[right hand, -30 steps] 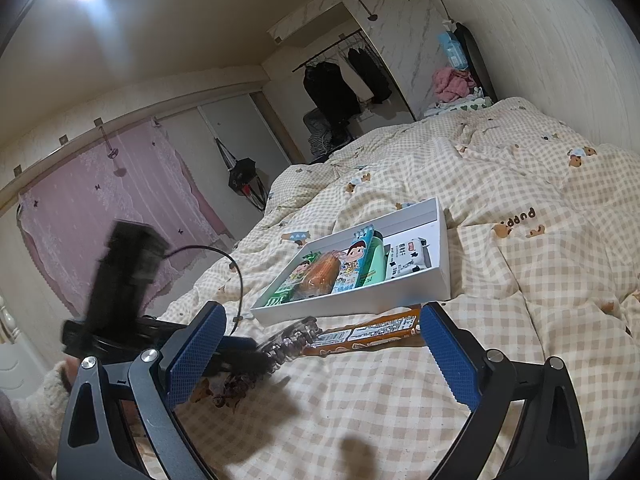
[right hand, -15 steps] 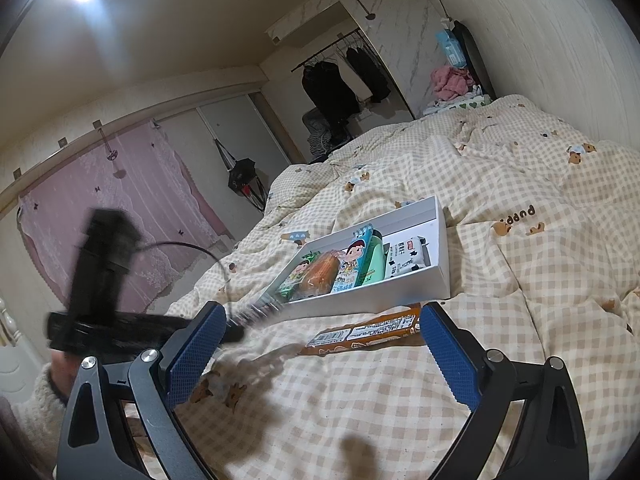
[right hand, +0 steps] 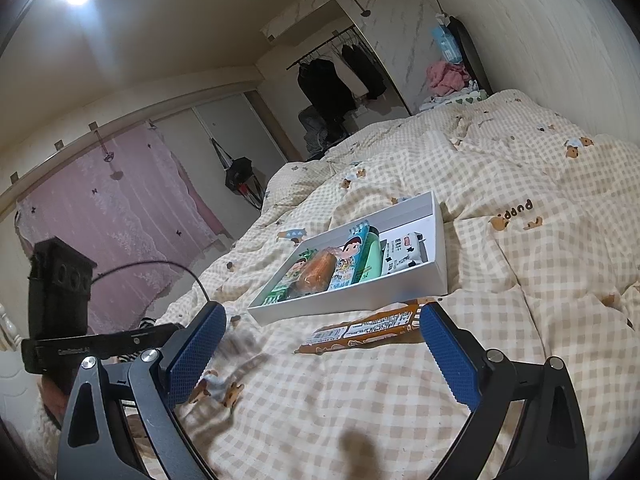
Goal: Organize objects
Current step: 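Hold the claw clip in the left gripper while the right gripper grasps the orange biscuit packet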
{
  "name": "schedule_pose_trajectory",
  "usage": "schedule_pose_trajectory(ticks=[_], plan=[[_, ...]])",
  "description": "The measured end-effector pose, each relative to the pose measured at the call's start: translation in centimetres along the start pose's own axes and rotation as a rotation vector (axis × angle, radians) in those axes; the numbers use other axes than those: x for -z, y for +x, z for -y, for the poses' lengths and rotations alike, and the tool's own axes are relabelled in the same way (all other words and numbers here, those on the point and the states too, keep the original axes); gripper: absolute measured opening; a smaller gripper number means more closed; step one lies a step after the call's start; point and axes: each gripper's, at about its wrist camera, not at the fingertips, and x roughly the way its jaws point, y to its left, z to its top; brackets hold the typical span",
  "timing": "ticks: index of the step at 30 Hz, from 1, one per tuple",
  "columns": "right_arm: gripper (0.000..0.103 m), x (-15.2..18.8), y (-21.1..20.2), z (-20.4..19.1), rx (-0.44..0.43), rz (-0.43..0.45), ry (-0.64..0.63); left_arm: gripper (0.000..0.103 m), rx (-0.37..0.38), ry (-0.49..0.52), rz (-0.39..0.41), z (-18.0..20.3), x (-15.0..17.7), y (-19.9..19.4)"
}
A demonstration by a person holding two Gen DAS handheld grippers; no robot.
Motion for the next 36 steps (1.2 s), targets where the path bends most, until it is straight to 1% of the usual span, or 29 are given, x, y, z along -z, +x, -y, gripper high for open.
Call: schedule_pose_trajectory(ticks=[1, 4, 7, 9, 10, 11, 14, 18, 19, 20, 21, 22, 23, 24, 25, 29, 34, 35, 36], plan=[[0.098, 0.0, 0.0, 0.0, 0.000, 0.000, 0.000, 0.035, -0.004, -0.006, -0.006, -0.1, 0.1, 0.2], [0.098, 0.0, 0.1, 0.1, 0.002, -0.003, 0.003, 0.035, -0.045, 0.008, -0.061, 0.0, 0.2, 1.5], [0.098, 0.1, 0.1, 0.1, 0.003, -0.006, 0.007, 0.036, -0.063, 0.022, -0.091, 0.2, -0.1, 2.0], [0.098, 0.1, 0.1, 0.2, 0.004, -0.007, 0.011, 0.046, -0.100, 0.018, -0.100, 0.1, -0.3, 1.9], [0.098, 0.1, 0.1, 0.2, 0.004, -0.007, 0.011, 0.059, -0.118, 0.011, -0.107, -0.1, -0.4, 2.1], [0.098, 0.1, 0.1, 0.2, 0.003, -0.007, 0.011, 0.069, -0.141, 0.005, -0.135, -0.2, -0.5, 2.5], [0.098, 0.1, 0.1, 0.2, 0.001, -0.007, 0.011, 0.072, -0.203, -0.009, -0.208, -0.2, 0.0, 3.9], [0.098, 0.1, 0.1, 0.3, -0.002, -0.003, 0.016, 0.072, -0.248, 0.016, -0.289, 0.0, 1.1, 6.2], [0.098, 0.1, 0.1, 0.4, -0.002, -0.002, 0.017, 0.070, -0.262, 0.022, -0.301, 0.0, 1.3, 6.6], [0.098, 0.1, 0.1, 0.4, -0.002, -0.002, 0.019, 0.064, -0.278, 0.032, -0.306, 0.1, 1.5, 6.8], [0.098, 0.1, 0.1, 0.4, -0.002, -0.001, 0.021, 0.060, -0.293, 0.045, -0.304, 0.3, 1.6, 6.9], [0.098, 0.1, 0.1, 0.4, -0.003, -0.001, 0.022, 0.052, -0.302, 0.057, -0.294, 0.5, 1.7, 6.7], [0.098, 0.1, 0.1, 0.4, -0.004, -0.001, 0.023, 0.040, -0.313, 0.068, -0.273, 0.8, 1.8, 6.4], [0.098, 0.1, 0.1, 0.4, -0.003, -0.001, 0.022, 0.035, -0.331, 0.076, -0.253, 1.0, 1.9, 6.1], [0.098, 0.1, 0.1, 0.4, -0.004, 0.000, 0.021, 0.033, -0.344, 0.076, -0.239, 1.1, 2.0, 5.9], [0.098, -0.2, 0.3, 0.5, -0.014, -0.016, 0.022, 0.033, -0.342, 0.078, -0.210, 1.3, 1.9, 5.2], [0.098, -2.1, 0.8, 1.0, -0.031, -0.091, 0.015, 0.033, -0.305, 0.080, -0.162, 1.3, 1.7, 4.3], [0.098, -2.4, 0.9, 1.1, -0.022, -0.111, 0.011, 0.033, -0.293, 0.076, -0.149, 1.3, 1.8, 4.2], [0.098, -2.9, 1.4, 1.4, 0.012, -0.152, -0.003, 0.033, -0.284, 0.074, -0.141, 1.2, 1.9, 4.0]])
